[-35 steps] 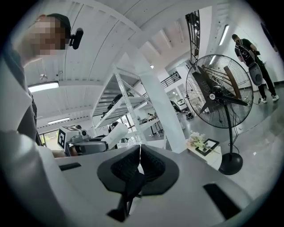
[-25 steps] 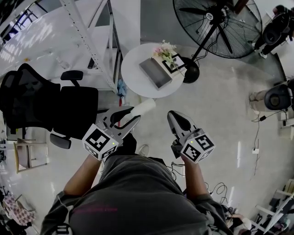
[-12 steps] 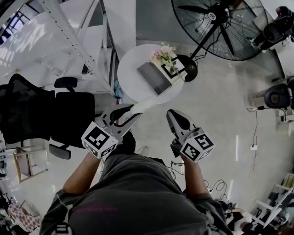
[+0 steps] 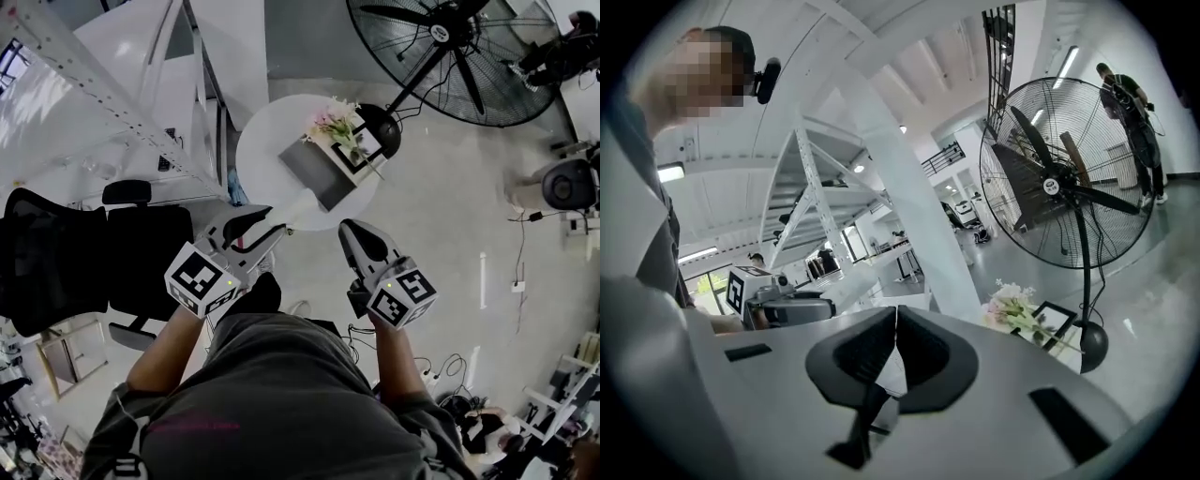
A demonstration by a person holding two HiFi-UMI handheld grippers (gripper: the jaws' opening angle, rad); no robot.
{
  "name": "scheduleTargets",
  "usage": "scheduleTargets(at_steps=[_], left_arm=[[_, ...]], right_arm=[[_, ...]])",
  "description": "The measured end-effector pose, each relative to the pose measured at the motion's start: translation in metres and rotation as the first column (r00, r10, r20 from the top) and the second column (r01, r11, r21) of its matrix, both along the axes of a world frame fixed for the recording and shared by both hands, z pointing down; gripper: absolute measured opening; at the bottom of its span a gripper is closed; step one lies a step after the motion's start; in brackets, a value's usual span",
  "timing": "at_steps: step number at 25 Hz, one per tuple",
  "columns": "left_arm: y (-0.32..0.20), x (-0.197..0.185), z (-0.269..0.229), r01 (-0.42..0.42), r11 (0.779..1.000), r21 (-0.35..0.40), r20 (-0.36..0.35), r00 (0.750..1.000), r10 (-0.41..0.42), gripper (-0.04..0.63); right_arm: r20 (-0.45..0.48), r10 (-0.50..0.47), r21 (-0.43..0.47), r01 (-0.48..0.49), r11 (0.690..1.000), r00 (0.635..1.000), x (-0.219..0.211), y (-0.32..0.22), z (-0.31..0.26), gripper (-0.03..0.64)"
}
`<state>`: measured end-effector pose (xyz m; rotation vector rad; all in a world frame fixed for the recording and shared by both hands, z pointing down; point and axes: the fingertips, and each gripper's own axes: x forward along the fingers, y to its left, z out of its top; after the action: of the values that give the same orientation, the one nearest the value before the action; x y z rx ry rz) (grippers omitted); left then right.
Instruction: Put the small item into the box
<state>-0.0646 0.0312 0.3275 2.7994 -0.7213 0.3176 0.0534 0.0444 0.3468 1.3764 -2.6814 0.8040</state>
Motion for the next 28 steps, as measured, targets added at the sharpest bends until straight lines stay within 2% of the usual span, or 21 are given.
scheduleTargets(at_steps=[16, 28], left_arm=[[-0.093, -0.037, 0.017, -0.065, 0.998, -0.016, -0.013, 0.998, 0.064, 0.132], [-0.117, -0.028, 0.037, -0.063, 0.997, -0.045, 0.013, 0.998, 0.064, 0.132]], right_arm=[[-0.026, 0.080, -0.028, -0.080, 0.996, 0.996, -0.030, -0.081, 0.013, 0.021], [-0.026, 0.107, -0.052, -0.109, 0.993, 0.994, -0.012, -0.107, 0.030, 0.021]])
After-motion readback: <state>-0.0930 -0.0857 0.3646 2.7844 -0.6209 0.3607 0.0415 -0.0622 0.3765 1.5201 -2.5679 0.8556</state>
